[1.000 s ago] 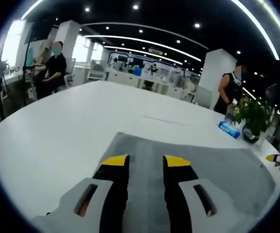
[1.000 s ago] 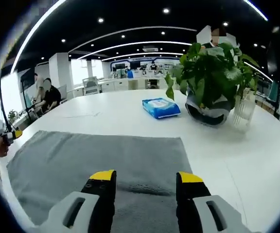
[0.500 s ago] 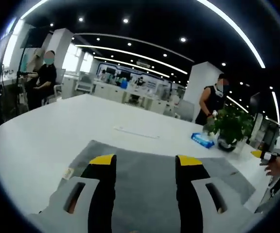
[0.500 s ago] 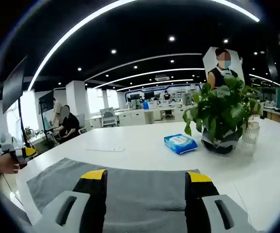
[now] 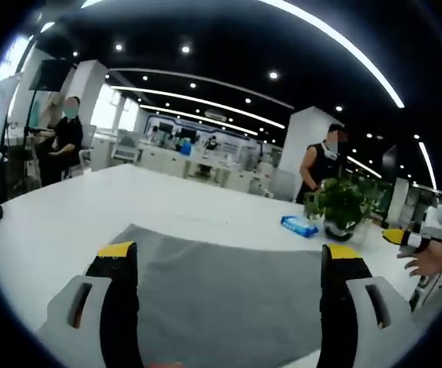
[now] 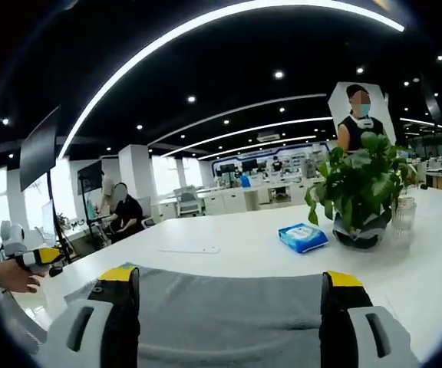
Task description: Open the folded towel by lifting each exposed corner and separating the folded layers until the towel lies flat within the target outline without major curled edges
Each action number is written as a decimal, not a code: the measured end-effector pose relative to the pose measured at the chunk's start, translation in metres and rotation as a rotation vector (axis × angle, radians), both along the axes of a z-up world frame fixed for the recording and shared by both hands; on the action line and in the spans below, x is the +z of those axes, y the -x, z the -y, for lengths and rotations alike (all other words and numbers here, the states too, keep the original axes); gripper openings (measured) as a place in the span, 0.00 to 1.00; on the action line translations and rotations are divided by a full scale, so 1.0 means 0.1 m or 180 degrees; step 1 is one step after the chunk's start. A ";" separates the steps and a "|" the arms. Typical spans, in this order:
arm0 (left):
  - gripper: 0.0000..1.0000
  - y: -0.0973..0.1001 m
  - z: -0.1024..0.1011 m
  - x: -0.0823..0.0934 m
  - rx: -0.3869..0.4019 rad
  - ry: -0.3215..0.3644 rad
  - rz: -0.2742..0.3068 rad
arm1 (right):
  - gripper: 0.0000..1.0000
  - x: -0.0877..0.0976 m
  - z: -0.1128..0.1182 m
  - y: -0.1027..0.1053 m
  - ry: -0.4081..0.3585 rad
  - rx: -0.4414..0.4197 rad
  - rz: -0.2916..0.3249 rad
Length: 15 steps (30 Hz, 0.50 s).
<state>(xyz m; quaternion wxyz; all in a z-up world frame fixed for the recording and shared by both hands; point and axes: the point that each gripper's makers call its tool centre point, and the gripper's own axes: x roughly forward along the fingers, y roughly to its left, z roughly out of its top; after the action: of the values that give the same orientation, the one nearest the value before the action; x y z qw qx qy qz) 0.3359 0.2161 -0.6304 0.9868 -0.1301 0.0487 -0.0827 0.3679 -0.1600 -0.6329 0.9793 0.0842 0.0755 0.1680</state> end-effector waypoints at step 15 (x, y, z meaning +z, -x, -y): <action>0.99 0.07 0.05 0.07 0.0115 -0.0023 0.0209 | 1.00 -0.09 -0.07 -0.01 0.0004 0.0105 0.0124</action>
<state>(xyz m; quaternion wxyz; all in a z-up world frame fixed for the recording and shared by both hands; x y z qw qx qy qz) 0.3291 0.2112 -0.6237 0.9897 -0.1247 0.0143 -0.0688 0.3692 -0.1527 -0.6422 0.9777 0.0790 0.0579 0.1857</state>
